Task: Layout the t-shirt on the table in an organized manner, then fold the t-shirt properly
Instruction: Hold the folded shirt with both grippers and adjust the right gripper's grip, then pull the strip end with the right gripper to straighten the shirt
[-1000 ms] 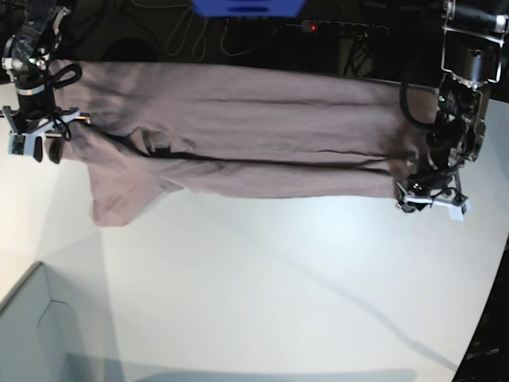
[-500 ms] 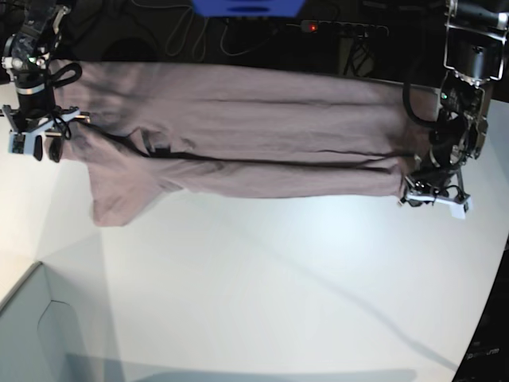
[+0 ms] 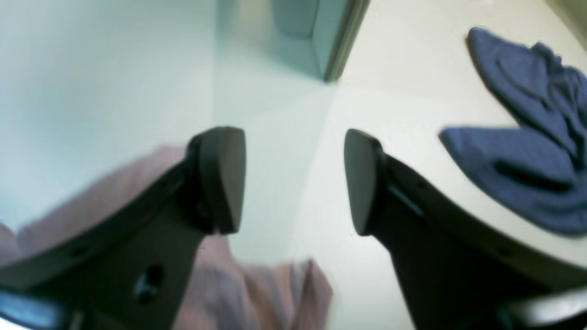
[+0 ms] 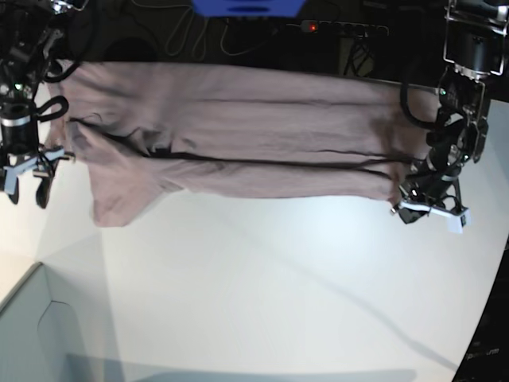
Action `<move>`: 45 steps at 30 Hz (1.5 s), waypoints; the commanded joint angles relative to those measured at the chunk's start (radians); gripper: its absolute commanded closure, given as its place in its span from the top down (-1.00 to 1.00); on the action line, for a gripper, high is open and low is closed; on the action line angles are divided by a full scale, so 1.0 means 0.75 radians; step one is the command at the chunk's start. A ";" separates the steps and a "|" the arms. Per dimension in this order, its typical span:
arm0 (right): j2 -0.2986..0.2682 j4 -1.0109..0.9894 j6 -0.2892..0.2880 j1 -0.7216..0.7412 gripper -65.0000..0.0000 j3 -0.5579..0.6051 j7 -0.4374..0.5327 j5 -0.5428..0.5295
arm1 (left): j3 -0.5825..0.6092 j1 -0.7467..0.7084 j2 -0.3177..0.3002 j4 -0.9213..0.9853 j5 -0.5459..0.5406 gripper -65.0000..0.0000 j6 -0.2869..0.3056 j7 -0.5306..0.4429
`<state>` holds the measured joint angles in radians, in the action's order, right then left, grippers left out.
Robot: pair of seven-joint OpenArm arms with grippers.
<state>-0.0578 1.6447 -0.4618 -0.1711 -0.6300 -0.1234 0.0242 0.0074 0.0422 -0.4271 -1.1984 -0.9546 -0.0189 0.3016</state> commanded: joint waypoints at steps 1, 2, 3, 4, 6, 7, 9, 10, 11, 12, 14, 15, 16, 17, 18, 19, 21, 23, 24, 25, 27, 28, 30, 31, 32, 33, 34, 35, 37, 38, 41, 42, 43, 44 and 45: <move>-0.020 0.001 0.003 0.049 0.14 0.017 -0.010 -0.017 | -0.011 0.006 -0.021 -0.034 -0.007 -0.99 0.012 -0.027; -0.036 -0.019 0.003 0.090 0.17 0.037 -0.055 -0.017 | -0.011 0.006 -0.021 -0.040 -0.007 -0.99 0.012 -0.027; -0.061 -0.052 0.003 0.137 0.20 0.064 -0.123 -0.017 | -0.011 0.004 -0.021 -0.044 -0.007 -0.99 0.012 -0.027; -0.077 -0.089 0.003 0.180 0.20 0.092 -0.192 -0.017 | -0.011 0.004 -0.021 -0.044 -0.007 -0.99 0.012 -0.027; -0.110 -0.169 0.003 0.272 0.20 0.148 -0.327 -0.017 | -0.011 0.004 -0.021 -0.042 -0.007 -0.99 0.012 -0.027; -0.133 -0.216 0.003 0.323 0.20 0.172 -0.389 -0.017 | -0.011 0.006 -0.021 -0.040 -0.005 -0.99 0.012 -0.027; -0.163 -0.347 0.003 0.421 0.20 0.215 -0.446 -0.017 | -0.011 0.012 -0.021 -0.038 -0.003 -0.99 0.012 -0.027; -0.174 -0.426 0.003 0.466 0.20 0.233 -0.448 -0.017 | -0.011 0.012 -0.021 -0.038 -0.003 -0.99 0.012 -0.029; -0.182 -0.490 0.003 0.499 0.20 0.242 -0.446 -0.017 | -0.013 0.014 -0.021 -0.040 -0.007 -0.99 0.010 -0.029; -0.196 -0.559 0.003 0.536 0.20 0.252 -0.444 -0.017 | -0.013 0.014 -0.021 -0.040 -0.007 -0.99 0.010 -0.029; -0.219 -0.703 0.003 0.597 0.20 0.274 -0.444 -0.017 | -0.042 0.016 -0.015 -0.040 -0.007 -0.99 0.010 -0.029; -0.227 -0.758 0.003 0.622 0.20 0.285 -0.444 -0.017 | -0.064 0.016 -0.009 -0.038 -0.003 -0.99 0.010 -0.027; -0.237 -0.819 0.003 0.646 0.20 0.289 -0.442 -0.017 | -0.089 0.016 -0.006 -0.032 -0.003 -0.99 0.010 -0.025; -0.241 -0.874 0.003 0.669 0.20 0.289 -0.442 -0.017 | -0.105 0.016 -0.006 -0.030 -0.003 -0.99 0.010 -0.023; -0.243 -0.919 0.003 0.685 0.20 0.289 -0.440 -0.017 | -0.113 0.016 -0.006 -0.032 -0.003 -0.99 0.010 -0.021; -0.243 -0.962 0.003 0.698 0.20 0.289 -0.440 -0.017 | -0.117 0.016 -0.006 -0.034 -0.003 -0.99 0.010 -0.018; -0.249 -1.005 0.003 0.712 0.20 0.289 -0.417 -0.017 | -0.119 0.016 -0.006 -0.032 -0.003 -0.99 0.010 -0.018; -0.241 -1.009 0.003 0.706 0.20 0.289 -0.372 -0.017 | -0.119 0.016 -0.009 -0.032 -0.003 -0.99 0.010 -0.018; -0.239 -1.012 0.003 0.704 0.20 0.289 -0.356 -0.017 | -0.119 0.016 -0.009 -0.032 -0.003 -0.99 0.010 -0.018; -0.231 -1.024 0.003 0.704 0.20 0.291 -0.348 -0.017 | -0.119 0.016 -0.009 -0.032 -0.003 -0.99 0.010 -0.018; -0.223 -1.048 0.003 0.704 0.20 0.291 -0.336 -0.017 | -0.119 0.016 -0.009 -0.030 -0.001 -0.99 0.010 -0.021; -0.223 -1.065 0.003 0.702 0.20 0.291 -0.325 -0.017 | -0.119 0.016 -0.009 -0.030 -0.001 -0.99 0.010 -0.021; -0.223 -1.097 0.003 0.702 0.20 0.291 -0.305 -0.017 | -0.119 0.016 -0.009 -0.030 -0.001 -0.99 0.010 -0.018; -0.221 -1.120 0.003 0.702 0.20 0.293 -0.293 -0.017 | -0.119 0.016 -0.009 -0.030 -0.001 -0.99 0.010 -0.021; -0.219 -1.142 0.003 0.702 0.20 0.293 -0.278 -0.017 | -0.119 0.016 -0.009 -0.030 -0.001 -0.99 0.010 -0.021; -0.219 -1.167 0.003 0.702 0.19 0.293 -0.264 -0.017 | -0.119 0.016 -0.009 -0.030 -0.001 -0.99 0.010 -0.021; -0.219 -1.190 0.003 0.702 0.19 0.293 -0.244 -0.017 | -0.119 0.016 -0.009 -0.030 -0.001 -0.99 0.010 -0.021; -0.219 -1.204 0.003 0.700 0.19 0.293 -0.223 -0.017 | -0.119 0.016 -0.009 -0.030 -0.001 -0.99 0.010 -0.021; -0.219 -1.214 0.003 0.698 0.09 0.293 -0.178 -0.017 | -0.119 0.016 -0.009 -0.030 -0.001 -0.99 0.010 -0.023; -0.219 -1.214 0.003 0.696 -0.02 0.301 -0.164 -0.017 | -0.119 0.016 -0.009 -0.030 -0.001 -0.99 0.010 -0.023; -0.223 -1.214 0.003 0.679 -0.50 0.377 -0.133 -0.017 | -0.119 0.018 -0.009 -0.030 -0.001 -0.99 0.010 -0.023; -0.223 -1.212 0.003 0.679 -0.67 0.407 -0.127 -0.017 | -0.119 0.018 -0.009 -0.030 -0.001 -0.99 0.010 -0.023; -0.223 -1.212 0.003 0.679 -0.81 0.426 -0.127 -0.017 | -0.119 0.018 -0.009 -0.030 -0.001 -0.99 0.010 -0.023; -0.223 -1.212 0.003 0.679 -0.96 0.444 -0.127 -0.017 | -0.119 0.018 -0.009 -0.030 -0.001 -0.99 0.010 -0.023; -0.223 -1.210 0.003 0.679 -1.00 0.454 -0.127 -0.017 | -0.119 0.018 -0.009 -0.030 -0.001 -0.99 0.010 -0.023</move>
<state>-0.2157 0.7284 -0.4583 0.3237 -0.2890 -0.2085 0.0170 -0.0769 0.0395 -0.4179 -1.2060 -0.9535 -0.0196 0.3065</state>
